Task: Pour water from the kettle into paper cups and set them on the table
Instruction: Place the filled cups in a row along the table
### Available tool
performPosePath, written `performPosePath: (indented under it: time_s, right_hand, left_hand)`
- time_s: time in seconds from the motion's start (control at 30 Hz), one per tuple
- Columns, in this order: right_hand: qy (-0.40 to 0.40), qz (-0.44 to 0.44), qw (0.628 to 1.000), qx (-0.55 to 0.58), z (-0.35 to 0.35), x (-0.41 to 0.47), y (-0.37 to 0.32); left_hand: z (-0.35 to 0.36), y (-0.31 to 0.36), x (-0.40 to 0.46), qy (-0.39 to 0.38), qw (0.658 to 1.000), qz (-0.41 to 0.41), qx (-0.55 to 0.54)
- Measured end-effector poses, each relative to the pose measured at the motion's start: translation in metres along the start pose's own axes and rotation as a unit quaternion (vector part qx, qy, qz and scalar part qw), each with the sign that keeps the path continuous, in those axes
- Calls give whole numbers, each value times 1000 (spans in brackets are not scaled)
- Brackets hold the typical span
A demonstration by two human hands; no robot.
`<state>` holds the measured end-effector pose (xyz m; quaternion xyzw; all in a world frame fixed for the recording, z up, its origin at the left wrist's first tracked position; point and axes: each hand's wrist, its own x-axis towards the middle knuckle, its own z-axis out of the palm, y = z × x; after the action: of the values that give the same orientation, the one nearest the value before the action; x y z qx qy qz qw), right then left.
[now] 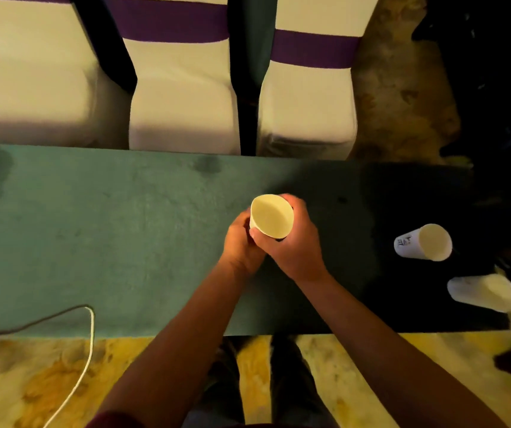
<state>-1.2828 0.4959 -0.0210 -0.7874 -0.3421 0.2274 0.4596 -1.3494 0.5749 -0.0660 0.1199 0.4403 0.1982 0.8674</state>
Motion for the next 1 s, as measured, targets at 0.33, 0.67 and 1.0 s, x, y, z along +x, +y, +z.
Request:
performPosePath:
  time_s: [0.33, 0.67, 1.0]
  right_hand:
    - [16, 11, 999, -43, 10, 3, 30]
    - [26, 26, 999, -27, 20, 3, 60]
    - [16, 25, 999, -31, 23, 0, 70]
  left_hand:
    - [-22, -4, 13, 88, 989, -14, 122]
    - [-30, -17, 11, 131, 940, 116, 294]
    - [-36, -18, 9, 132, 892, 150, 406]
